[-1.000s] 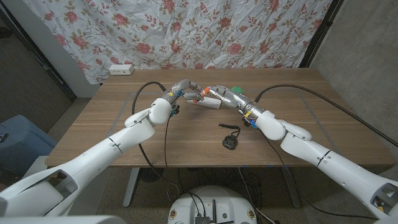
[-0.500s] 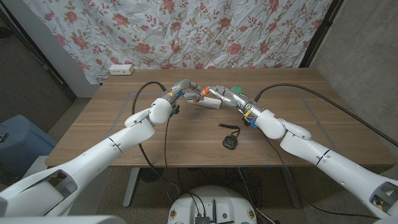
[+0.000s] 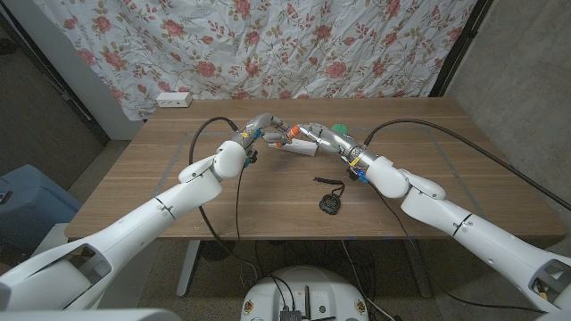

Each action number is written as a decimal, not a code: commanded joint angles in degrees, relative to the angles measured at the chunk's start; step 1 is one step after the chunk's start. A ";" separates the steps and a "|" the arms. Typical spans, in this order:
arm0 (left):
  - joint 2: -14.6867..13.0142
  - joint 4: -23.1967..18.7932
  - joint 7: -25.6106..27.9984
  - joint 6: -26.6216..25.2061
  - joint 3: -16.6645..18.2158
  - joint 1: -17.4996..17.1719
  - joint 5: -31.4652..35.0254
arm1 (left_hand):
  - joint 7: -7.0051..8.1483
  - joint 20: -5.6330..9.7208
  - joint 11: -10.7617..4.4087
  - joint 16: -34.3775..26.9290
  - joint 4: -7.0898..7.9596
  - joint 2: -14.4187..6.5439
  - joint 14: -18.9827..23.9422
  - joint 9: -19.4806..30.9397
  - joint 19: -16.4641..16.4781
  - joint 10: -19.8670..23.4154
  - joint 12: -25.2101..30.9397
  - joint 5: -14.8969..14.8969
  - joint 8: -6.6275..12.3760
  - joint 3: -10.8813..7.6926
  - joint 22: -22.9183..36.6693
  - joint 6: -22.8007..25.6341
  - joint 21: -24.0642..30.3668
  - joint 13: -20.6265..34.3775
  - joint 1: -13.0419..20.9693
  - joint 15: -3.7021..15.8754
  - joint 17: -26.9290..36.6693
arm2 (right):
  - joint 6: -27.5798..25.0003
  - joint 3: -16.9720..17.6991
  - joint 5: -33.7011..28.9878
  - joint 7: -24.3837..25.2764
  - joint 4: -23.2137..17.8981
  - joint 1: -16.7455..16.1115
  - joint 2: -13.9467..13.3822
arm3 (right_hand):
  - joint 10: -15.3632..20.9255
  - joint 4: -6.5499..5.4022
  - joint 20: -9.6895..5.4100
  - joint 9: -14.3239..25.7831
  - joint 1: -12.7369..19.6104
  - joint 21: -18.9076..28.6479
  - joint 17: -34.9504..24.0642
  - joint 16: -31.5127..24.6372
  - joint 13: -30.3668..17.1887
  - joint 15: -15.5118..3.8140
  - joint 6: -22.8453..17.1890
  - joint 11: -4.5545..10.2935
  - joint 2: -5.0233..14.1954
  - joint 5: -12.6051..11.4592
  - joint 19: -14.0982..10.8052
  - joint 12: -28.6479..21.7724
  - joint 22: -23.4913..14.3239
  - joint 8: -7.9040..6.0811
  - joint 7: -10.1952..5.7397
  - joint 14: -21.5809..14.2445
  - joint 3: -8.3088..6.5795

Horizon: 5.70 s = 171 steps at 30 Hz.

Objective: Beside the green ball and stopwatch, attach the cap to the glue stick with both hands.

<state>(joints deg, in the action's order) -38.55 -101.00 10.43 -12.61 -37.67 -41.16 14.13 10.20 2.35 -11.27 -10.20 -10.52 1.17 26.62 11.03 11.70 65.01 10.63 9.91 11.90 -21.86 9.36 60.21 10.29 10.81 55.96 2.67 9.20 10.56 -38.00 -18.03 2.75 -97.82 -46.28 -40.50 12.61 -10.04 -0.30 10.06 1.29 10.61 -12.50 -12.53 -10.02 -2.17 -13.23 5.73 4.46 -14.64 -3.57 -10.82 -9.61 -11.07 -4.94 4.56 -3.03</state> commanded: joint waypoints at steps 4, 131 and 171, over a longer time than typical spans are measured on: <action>0.30 0.37 0.55 -0.03 0.02 0.14 0.38 | -3.14 2.14 -1.30 0.04 0.61 -4.86 0.19 0.27 0.38 1.59 0.45 0.46 0.41 -0.88 0.10 4.36 0.36 0.22 -4.12 6.52 0.15 | -0.26 -0.36 0.43 -0.75 0.32 0.28 0.20 | 0.83 -0.14 0.36 0.03 -0.91 0.36 -0.16 -0.22 -0.25 -0.81 -0.96 -0.01 4.72 -0.46 -0.15 -0.27 -0.12 -0.33 0.11 -0.37 -0.32; -12.60 -8.09 -14.30 -1.46 -2.61 -0.85 31.53 | -1.90 1.86 -1.49 0.24 0.47 -3.71 0.11 0.42 -0.37 -2.81 -0.40 0.58 -0.68 -0.69 0.10 0.36 0.10 0.18 -3.81 7.12 0.06 | -0.44 20.76 33.06 16.08 1.59 -16.70 1.31 | -0.54 1.20 -0.73 0.00 0.61 0.61 0.99 -0.29 -0.32 -0.08 2.00 -2.43 4.15 -2.05 -5.52 0.39 0.02 0.74 0.32 -4.81 -4.23; -10.08 -1.14 -12.99 -1.63 -4.02 -1.55 34.24 | -1.04 1.90 -1.52 0.11 1.04 -3.28 0.08 0.48 -1.07 -5.26 -0.34 0.51 -0.82 -0.17 0.12 -1.74 0.05 0.22 -4.77 6.35 0.11 | 0.80 19.26 42.25 10.88 6.49 -14.09 3.67 | -1.56 1.12 -0.98 -0.01 0.30 0.58 0.93 -0.06 -0.32 -0.28 2.63 -3.91 3.85 -2.07 -6.66 0.39 0.03 0.59 1.52 -5.66 -4.92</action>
<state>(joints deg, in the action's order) -48.89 -103.66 -2.63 -14.30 -40.98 -42.95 48.13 9.09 2.05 -12.78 -9.93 -10.12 -0.11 26.62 11.11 10.76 60.14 10.15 10.14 10.69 -21.75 9.36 58.59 10.29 10.89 53.75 2.66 9.22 11.09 -17.97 22.27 14.85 -93.01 -61.37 -37.60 11.01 -8.86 -1.02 9.88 1.59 11.26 -11.47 -12.62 -10.25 -1.74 -10.44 2.10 4.32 -16.18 -9.82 -10.37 -9.61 -10.37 -3.95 -0.95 -7.70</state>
